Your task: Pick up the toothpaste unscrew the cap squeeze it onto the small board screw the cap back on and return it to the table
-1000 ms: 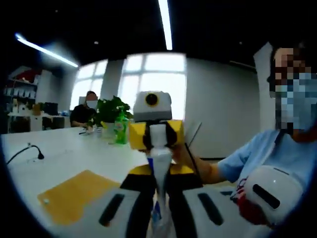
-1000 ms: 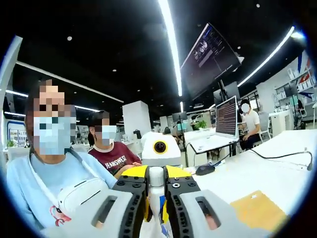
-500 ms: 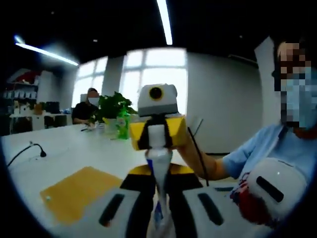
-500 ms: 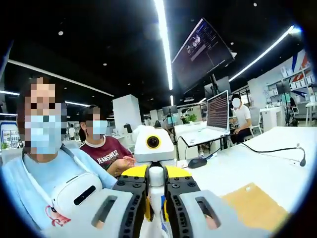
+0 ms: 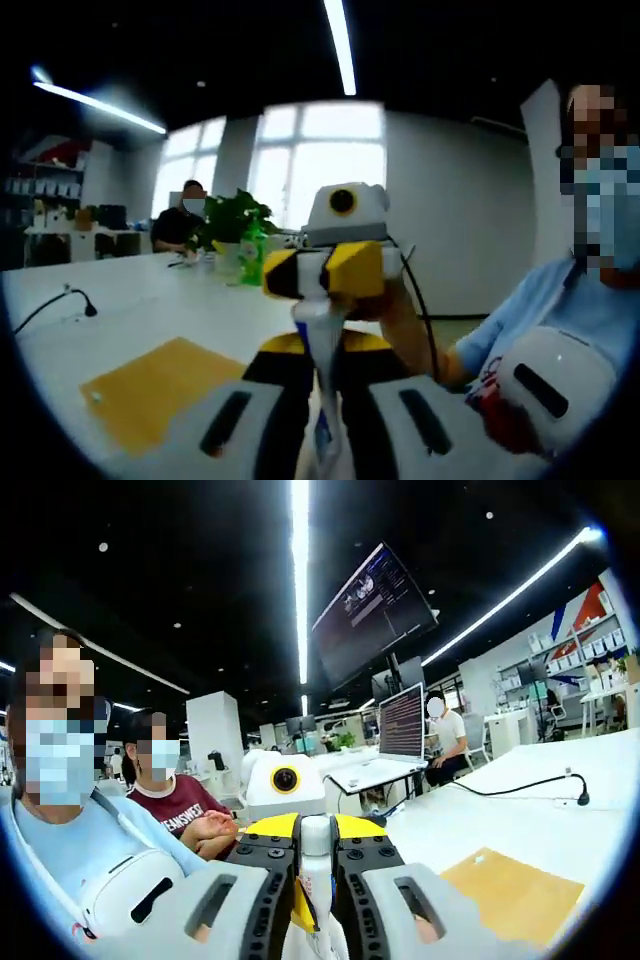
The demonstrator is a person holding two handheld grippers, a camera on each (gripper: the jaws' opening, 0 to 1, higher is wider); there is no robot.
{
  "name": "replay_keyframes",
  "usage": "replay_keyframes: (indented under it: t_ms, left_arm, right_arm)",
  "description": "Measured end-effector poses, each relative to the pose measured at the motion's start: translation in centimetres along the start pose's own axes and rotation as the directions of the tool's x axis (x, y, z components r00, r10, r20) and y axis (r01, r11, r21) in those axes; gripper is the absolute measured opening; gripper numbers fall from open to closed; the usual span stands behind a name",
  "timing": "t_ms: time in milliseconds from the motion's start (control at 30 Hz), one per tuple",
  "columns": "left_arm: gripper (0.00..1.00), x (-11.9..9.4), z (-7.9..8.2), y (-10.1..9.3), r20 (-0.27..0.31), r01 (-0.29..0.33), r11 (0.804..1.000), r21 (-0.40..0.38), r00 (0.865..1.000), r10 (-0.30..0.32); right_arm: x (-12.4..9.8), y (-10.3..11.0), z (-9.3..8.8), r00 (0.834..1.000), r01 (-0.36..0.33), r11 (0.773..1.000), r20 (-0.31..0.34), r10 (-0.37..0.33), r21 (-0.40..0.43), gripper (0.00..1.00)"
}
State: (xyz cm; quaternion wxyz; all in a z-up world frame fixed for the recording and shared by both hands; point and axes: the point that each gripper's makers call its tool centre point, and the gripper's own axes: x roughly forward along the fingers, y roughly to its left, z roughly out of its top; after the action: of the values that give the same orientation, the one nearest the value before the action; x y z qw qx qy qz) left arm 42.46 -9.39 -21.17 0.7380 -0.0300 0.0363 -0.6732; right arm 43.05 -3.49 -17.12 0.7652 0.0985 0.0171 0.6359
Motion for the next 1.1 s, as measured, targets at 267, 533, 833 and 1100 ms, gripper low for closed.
replay_keyframes:
  t_ms: [267,533,833,1100]
  left_arm:
    - [0.07,-0.5,0.2,0.6,0.006,-0.030,1.000,0.001,1.000,0.030]
    - [0.07,-0.4,0.6,0.0,0.031,-0.008,0.999,-0.034,0.999,0.009]
    - [0.08,0.7,0.9,1.2,0.046,-0.145,0.989,-0.020,0.988,0.145]
    - [0.07,0.1,0.0,2.8,0.116,-0.341,0.940,-0.017,0.933,0.340]
  right_arm:
    - [0.2,-0.5,0.1,0.982,0.186,0.981,0.025,-0.185,-0.061,0.10]
    - [-0.3,-0.9,0.9,0.944,0.324,0.943,0.092,-0.317,-0.071,0.10]
    - [-1.2,-2.0,1.6,0.900,0.423,0.900,0.156,-0.406,-0.101,0.10]
    - [-0.2,-2.8,0.3,0.841,0.539,0.813,0.094,-0.532,-0.221,0.10]
